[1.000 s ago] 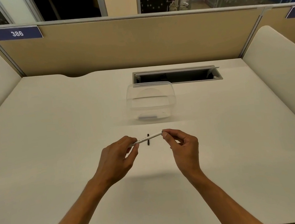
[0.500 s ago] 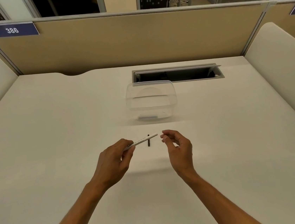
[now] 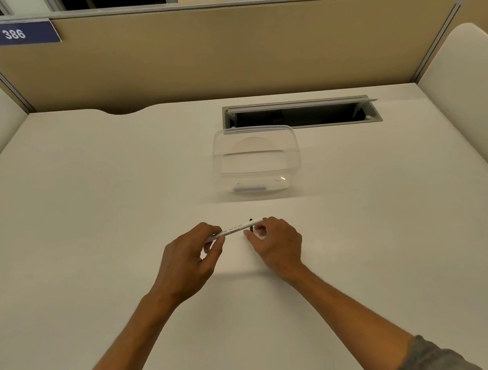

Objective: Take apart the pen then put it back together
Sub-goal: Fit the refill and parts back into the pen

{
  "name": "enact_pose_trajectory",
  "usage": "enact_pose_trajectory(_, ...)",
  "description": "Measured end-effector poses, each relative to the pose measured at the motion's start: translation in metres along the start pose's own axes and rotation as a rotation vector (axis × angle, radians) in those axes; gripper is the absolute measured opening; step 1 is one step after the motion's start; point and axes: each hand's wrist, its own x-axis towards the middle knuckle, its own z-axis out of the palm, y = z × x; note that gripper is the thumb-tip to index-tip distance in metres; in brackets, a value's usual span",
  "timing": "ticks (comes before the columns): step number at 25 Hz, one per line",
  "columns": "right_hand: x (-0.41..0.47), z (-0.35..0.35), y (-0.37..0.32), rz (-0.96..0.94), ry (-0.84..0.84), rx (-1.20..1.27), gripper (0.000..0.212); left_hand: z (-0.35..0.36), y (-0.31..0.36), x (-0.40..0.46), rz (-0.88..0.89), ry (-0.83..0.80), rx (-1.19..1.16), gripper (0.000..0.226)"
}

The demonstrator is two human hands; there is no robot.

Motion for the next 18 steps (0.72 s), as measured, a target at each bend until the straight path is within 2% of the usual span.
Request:
enact_pose_trajectory(10,0.010,0.004,-0.008,0.080,-0.080,-0.111,0.021,-0.001,0.000,0.001,0.000,0.004,0.017,0.006)
enact_pose_trajectory(18,-0.008,-0.022,0.004,0.156,-0.054,0.188,0.009,-0.006,0.002,0.003,0.015,0.019,0.054,0.006)
